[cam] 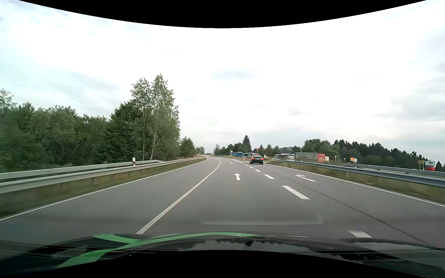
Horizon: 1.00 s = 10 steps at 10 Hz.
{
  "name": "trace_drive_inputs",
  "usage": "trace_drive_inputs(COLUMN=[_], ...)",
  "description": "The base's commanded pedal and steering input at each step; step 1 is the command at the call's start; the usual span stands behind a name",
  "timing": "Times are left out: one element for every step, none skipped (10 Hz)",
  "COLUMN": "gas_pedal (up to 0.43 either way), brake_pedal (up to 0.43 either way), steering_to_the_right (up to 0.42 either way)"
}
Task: Follow the waypoints while adhering to traffic rules and regulations
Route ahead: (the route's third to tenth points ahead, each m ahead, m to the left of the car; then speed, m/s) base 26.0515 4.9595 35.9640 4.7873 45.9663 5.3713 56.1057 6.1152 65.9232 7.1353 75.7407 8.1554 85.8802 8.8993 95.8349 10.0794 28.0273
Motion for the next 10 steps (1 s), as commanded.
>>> trace_drive_inputs(gas_pedal=[0.421, 0.441, 0.449, 0.461, 0.469, 0.469, 0.469, 0.488, 0.5, 0.512], brake_pedal=[0.0, 0.0, 0.0, 0.0, 0.0, 0.0, 0.0, 0.0, 0.0, 0.0], steering_to_the_right=[-0.011, -0.011, -0.01, -0.01, -0.01, -0.01, -0.01, -0.01, -0.01, -0.01])
